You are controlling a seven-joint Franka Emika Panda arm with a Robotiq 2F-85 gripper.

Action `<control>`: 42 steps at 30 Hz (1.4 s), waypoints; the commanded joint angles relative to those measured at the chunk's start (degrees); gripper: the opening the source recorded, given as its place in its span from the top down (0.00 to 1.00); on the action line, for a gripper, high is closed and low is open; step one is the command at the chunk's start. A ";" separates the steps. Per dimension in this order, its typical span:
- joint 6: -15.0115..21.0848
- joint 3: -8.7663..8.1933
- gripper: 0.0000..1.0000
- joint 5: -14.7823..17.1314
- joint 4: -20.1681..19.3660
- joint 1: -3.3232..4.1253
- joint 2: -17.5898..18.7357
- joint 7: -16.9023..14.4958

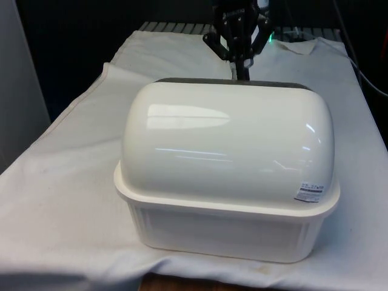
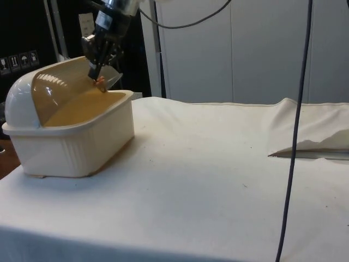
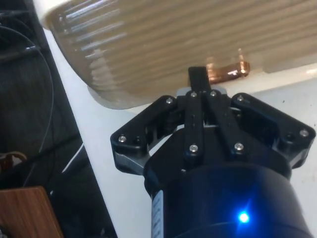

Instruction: Open the lid, then close it.

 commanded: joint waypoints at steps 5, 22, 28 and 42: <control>0.34 -0.17 1.00 -0.46 -2.01 0.63 -0.34 1.72; -4.07 -0.23 1.00 -0.29 -8.31 0.29 -5.27 2.29; -5.04 -0.34 1.00 -0.57 -11.63 0.23 -8.25 2.29; -6.70 -0.63 1.00 -2.12 -19.77 0.06 -16.27 2.41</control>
